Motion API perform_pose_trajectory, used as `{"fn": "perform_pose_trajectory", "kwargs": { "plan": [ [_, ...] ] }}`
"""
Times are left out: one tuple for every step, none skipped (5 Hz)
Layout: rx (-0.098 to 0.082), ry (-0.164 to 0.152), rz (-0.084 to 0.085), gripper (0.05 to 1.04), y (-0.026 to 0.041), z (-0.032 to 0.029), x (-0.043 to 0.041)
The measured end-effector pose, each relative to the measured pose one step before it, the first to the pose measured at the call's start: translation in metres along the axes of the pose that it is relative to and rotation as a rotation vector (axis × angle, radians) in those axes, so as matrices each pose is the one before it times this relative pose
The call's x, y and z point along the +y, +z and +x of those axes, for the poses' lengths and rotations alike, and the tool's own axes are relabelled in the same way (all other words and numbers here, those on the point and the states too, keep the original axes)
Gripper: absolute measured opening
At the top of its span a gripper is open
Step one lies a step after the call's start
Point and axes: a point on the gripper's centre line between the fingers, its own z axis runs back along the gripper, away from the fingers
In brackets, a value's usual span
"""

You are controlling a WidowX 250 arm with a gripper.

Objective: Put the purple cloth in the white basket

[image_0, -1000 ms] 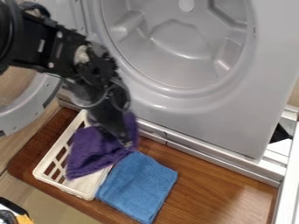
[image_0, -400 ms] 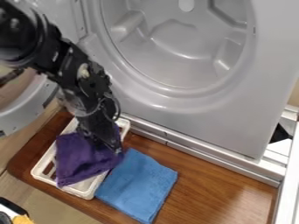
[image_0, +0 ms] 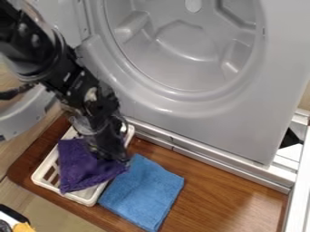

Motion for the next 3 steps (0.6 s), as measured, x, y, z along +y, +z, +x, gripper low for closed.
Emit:
{"fn": "perform_pose_trajectory", "kwargs": {
  "plan": [
    [0.0293,0.0068,-0.0110,0.484,-0.00331,-0.00033,-0.00335],
    [0.0177,-0.0171,-0.0088,0.789,0.00049,-0.00130,-0.00362],
    [0.0071,-0.0018,-0.0114,0.999,0.00001,-0.00112,-0.00181]
  ]
}}
